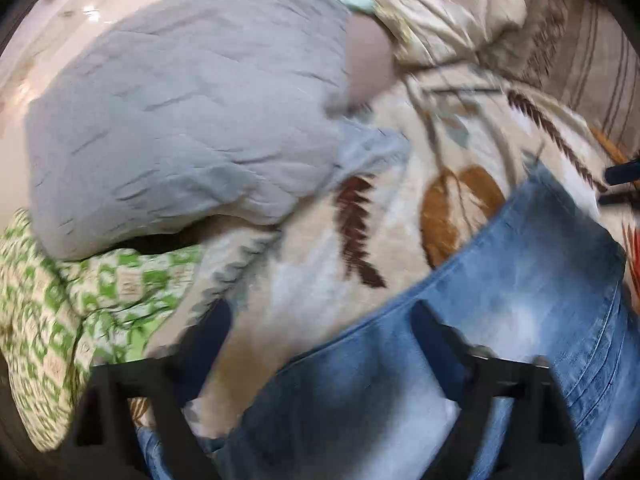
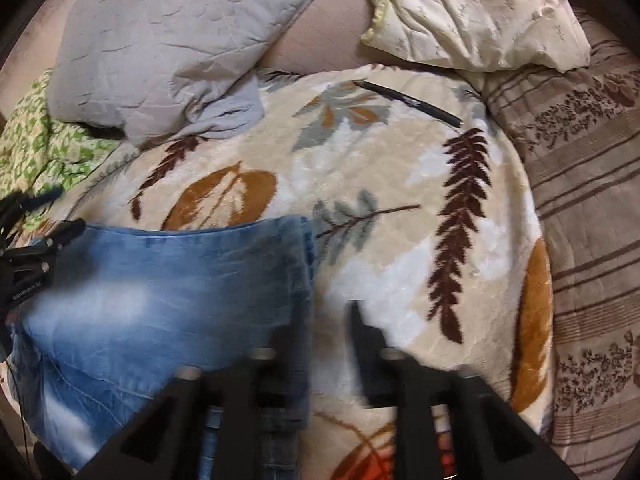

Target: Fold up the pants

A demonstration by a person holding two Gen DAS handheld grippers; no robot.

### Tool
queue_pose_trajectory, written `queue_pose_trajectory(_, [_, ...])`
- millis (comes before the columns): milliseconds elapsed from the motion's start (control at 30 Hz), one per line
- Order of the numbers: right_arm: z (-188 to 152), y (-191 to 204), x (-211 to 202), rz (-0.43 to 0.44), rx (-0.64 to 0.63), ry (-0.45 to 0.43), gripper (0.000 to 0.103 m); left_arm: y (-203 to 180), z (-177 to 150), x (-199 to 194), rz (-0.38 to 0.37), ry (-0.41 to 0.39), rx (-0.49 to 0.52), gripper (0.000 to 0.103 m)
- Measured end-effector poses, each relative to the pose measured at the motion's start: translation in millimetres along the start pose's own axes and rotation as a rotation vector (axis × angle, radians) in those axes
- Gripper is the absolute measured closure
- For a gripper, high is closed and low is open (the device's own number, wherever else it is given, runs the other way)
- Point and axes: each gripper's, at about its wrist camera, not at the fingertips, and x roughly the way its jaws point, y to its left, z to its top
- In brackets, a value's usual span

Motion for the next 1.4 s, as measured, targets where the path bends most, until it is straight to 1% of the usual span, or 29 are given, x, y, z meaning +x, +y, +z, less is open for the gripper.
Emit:
queue_pose_trajectory(33, [-4, 2, -3, -0.005, -0.009, -0.019, 0.013, 5, -4, -5, 0.019, 0.004, 0.008, 0.01])
queue_pose_trajectory(100, [-12, 7, -16, -0.029, -0.043, -0.079, 0.014, 21, -17, -20, 0.062, 0.022, 0.012, 0.01])
queue_pose_trajectory(133, [-14, 9, -20, -0.031, -0.049, -0.086, 0.014, 29, -22, -27, 0.08, 0.031, 0.009, 0.01])
queue_pose_trajectory(167, [-16, 11, -26, -0.023, -0.048, -0.094, 0.014, 42, -32, -40, 0.112, 0.04, 0.001, 0.01])
queue_pose_trajectory(233, [-23, 20, -45, 0.028, -0.044, -0.122, 0.014, 60, -49, -62, 0.152, 0.045, -0.012, 0.01])
queue_pose_trajectory(333, [-32, 44, -65, 0.048, -0.081, -0.153, 0.014, 92, -84, -100, 0.23, 0.068, -0.01, 0.01])
queue_pose_trajectory(433, [-44, 81, -77, 0.096, -0.13, -0.176, 0.014, 120, -125, -140, 0.304, 0.114, 0.025, 0.01])
queue_pose_trajectory(467, [-48, 95, -78, 0.115, -0.151, -0.176, 0.014, 131, -145, -158, 0.341, 0.137, 0.041, 0.01])
queue_pose_trajectory(533, [-59, 130, -79, 0.151, -0.21, -0.175, 0.014, 144, -170, -179, 0.379, 0.172, 0.054, 0.01])
queue_pose_trajectory(567, [-65, 148, -79, 0.167, -0.241, -0.175, 0.014, 155, -189, -194, 0.405, 0.202, 0.056, 0.01])
queue_pose_trajectory(633, [-76, 176, -78, 0.208, -0.288, -0.17, 0.014, 168, -213, -211, 0.418, 0.227, 0.043, 0.01])
queue_pose_trajectory(667, [-82, 188, -78, 0.228, -0.304, -0.168, 0.014, 175, -227, -220, 0.414, 0.241, 0.024, 0.01])
queue_pose_trajectory(733, [-98, 217, -77, 0.278, -0.346, -0.152, 0.014, 186, -255, -232, 0.373, 0.269, -0.03, 0.01])
queue_pose_trajectory(833, [-125, 259, -78, 0.342, -0.442, -0.121, 0.014, 181, -290, -233, 0.274, 0.279, -0.082, 0.01])
queue_pose_trajectory(900, [-142, 282, -76, 0.368, -0.492, -0.1, 0.014, 166, -310, -228, 0.198, 0.274, -0.093, 0.01])
queue_pose_trajectory(967, [-162, 306, -71, 0.424, -0.549, -0.059, 0.014, 147, -323, -219, 0.14, 0.27, -0.1, 0.01])
queue_pose_trajectory(1000, [-176, 322, -67, 0.454, -0.582, -0.032, 0.014, 141, -325, -215, 0.129, 0.266, -0.105, 0.01])
queue_pose_trajectory(1133, [-218, 365, -55, 0.496, -0.707, 0.026, 0.014, 122, -338, -193, 0.1, 0.258, -0.133, 0.01])
queue_pose_trajectory(1167, [-231, 378, -53, 0.504, -0.738, 0.036, 0.014, 122, -340, -192, 0.097, 0.259, -0.139, 0.01])
queue_pose_trajectory(1233, [-242, 396, -46, 0.507, -0.778, 0.045, 0.014, 122, -343, -181, 0.076, 0.264, -0.166, 0.01])
queue_pose_trajectory(1333, [-257, 426, -33, 0.474, -0.85, 0.003, 0.014, 124, -350, -161, 0.082, 0.291, -0.179, 0.01])
queue_pose_trajectory(1367, [-257, 431, -29, 0.455, -0.857, -0.005, 0.014, 126, -354, -154, 0.07, 0.309, -0.191, 0.01])
queue_pose_trajectory(1400, [-259, 440, -20, 0.409, -0.867, -0.024, 0.015, 128, -358, -147, 0.033, 0.327, -0.211, 0.027])
